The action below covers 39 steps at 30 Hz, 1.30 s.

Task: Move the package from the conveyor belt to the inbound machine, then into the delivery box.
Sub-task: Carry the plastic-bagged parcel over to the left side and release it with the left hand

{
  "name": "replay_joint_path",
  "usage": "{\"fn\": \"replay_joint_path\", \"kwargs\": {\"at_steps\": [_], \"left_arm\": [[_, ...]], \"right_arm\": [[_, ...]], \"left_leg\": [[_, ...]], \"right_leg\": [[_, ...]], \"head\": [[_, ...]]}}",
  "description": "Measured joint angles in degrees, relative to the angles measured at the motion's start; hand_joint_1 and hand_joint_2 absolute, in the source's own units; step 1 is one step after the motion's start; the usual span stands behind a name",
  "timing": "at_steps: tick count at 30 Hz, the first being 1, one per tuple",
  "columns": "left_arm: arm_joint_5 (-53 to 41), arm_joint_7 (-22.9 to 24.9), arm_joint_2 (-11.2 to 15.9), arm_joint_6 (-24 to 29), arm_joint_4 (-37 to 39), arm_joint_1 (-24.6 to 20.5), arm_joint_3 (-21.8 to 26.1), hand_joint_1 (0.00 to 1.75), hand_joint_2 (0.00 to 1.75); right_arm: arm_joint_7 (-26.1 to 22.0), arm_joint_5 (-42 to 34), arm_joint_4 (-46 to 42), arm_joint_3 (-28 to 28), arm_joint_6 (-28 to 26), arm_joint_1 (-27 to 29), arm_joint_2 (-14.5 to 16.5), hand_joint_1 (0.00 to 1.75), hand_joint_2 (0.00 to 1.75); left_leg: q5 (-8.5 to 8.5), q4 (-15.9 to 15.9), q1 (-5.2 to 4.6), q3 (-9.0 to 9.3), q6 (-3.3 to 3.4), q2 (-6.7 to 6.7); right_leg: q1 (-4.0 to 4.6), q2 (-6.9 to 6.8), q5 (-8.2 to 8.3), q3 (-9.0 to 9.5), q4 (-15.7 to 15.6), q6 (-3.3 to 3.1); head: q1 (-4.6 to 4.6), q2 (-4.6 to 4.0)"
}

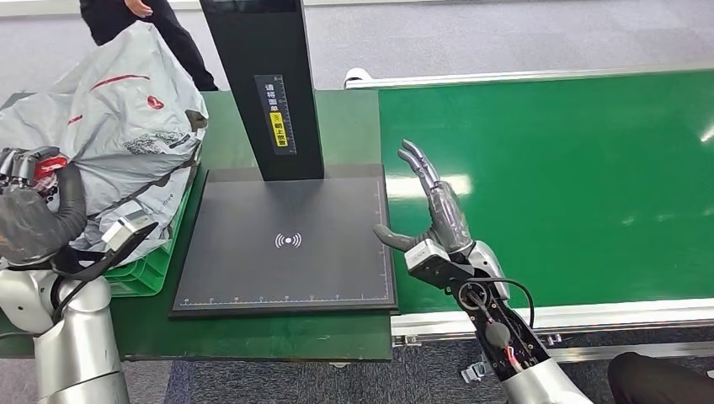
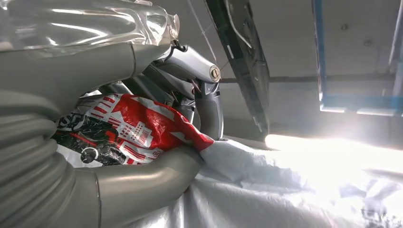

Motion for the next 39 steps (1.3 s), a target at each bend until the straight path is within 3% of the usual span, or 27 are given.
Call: {"fn": "replay_joint_path", "kwargs": {"at_steps": [2,4,6,8,13,21,22,25,26,30,34,39], "left_arm": [[-5.65,7.39,0.18,-0.01,4.13,-1.85,1.54,1.75,1.75],[-10.29,19.37,1.69,-0.06,10.08,-3.62,2.12,1.75,1.75],[-12.69,30.83,4.37,-0.56,16.52,-5.23,1.65,1.75,1.75],[-14.23,37.95,7.56,-2.56,23.56,-6.99,0.59,1.75,1.75],[-15.84,42.34,13.29,-10.6,37.41,-10.44,-2.73,1.72,1.75],[-13.88,45.22,16.97,-21.17,45.64,-13.85,-5.19,1.55,1.75],[-13.87,45.53,17.24,-21.96,46.21,-14.03,-5.5,1.3,1.75],[-13.52,45.58,17.82,-22.55,47.5,-14.39,-6.22,0.14,1.75],[-13.33,45.46,17.92,-21.79,47.73,-14.38,-6.38,0.0,1.75],[-12.97,44.83,18.0,-11.97,47.92,-13.62,-7.35,0.0,1.75],[-10.29,41.3,17.89,-3.15,46.87,-12.26,-7.97,0.0,0.0],[-7.45,27.69,15.69,0.05,37.23,-8.86,-5.91,0.0,0.0]], "right_arm": [[0.3,0.59,-0.5,-0.19,-0.32,0.44,-0.11,0.0,1.75],[0.6,1.33,-1.28,-0.6,-0.28,0.92,-0.26,0.0,1.75],[0.86,2.14,-1.97,-1.16,0.5,1.26,-0.45,0.0,1.75],[1.0,3.08,-2.45,-1.68,1.8,1.35,-0.53,0.0,1.75],[1.15,4.42,-3.46,-2.77,3.94,1.35,-0.52,0.0,1.75],[2.15,6.61,-4.44,-3.79,5.66,1.49,0.04,0.0,1.75],[2.19,6.86,-4.44,-3.89,5.82,1.51,0.2,0.0,1.75],[2.23,7.35,-4.55,-4.33,6.13,1.61,0.6,0.0,1.75],[2.26,7.48,-4.68,-4.49,6.31,1.67,0.67,0.0,1.75],[2.47,7.9,-5.45,-4.96,6.93,2.07,0.8,0.0,1.75],[2.78,8.0,-6.01,-5.19,6.88,2.53,0.98,0.0,1.75],[2.86,7.43,-6.16,-5.18,5.81,2.86,1.08,0.0,1.75]], "left_leg": [[0.0,0.0,0.0,-0.01,0.0,0.0],[0.0,0.0,0.0,0.01,0.0,0.07],[0.01,0.0,0.0,0.04,0.0,0.12],[0.02,0.0,0.01,0.07,-0.01,0.11],[0.02,-0.01,0.01,0.07,-0.01,0.09],[0.01,-0.02,-0.02,0.31,-0.01,-0.01],[0.01,-0.02,-0.02,0.37,-0.01,-0.01],[0.01,-0.03,-0.02,0.49,-0.01,-0.01],[0.01,-0.03,-0.02,0.51,-0.01,-0.01],[0.03,-0.03,-0.01,0.51,0.0,-0.01],[0.02,-0.03,-0.02,0.46,0.0,0.0],[0.01,-0.02,-0.02,0.31,0.0,-0.02]], "right_leg": [[0.0,-0.02,0.0,0.01,0.0,0.0],[0.0,0.02,0.01,0.02,0.0,-0.01],[0.01,0.06,0.02,0.0,0.01,-0.01],[0.01,0.06,0.02,0.0,0.02,-0.01],[0.01,0.04,0.01,0.05,0.04,-0.01],[-0.02,-0.03,-0.01,0.37,0.02,-0.01],[-0.02,-0.03,-0.01,0.42,0.02,-0.02],[-0.02,-0.03,-0.03,0.54,0.02,-0.03],[-0.02,-0.03,-0.03,0.55,0.02,-0.03],[-0.01,-0.03,-0.03,0.56,0.03,-0.03],[-0.02,-0.03,-0.03,0.51,0.02,-0.03],[-0.02,-0.03,-0.04,0.38,0.0,-0.01]], "head": [[0.0,0.01],[-0.01,0.01],[0.0,0.01],[-0.01,0.01],[-0.01,0.0],[-0.01,0.0],[-0.01,-0.01],[-0.01,-0.01],[-0.01,0.0],[0.01,0.0],[0.01,0.0],[0.01,0.01]]}}
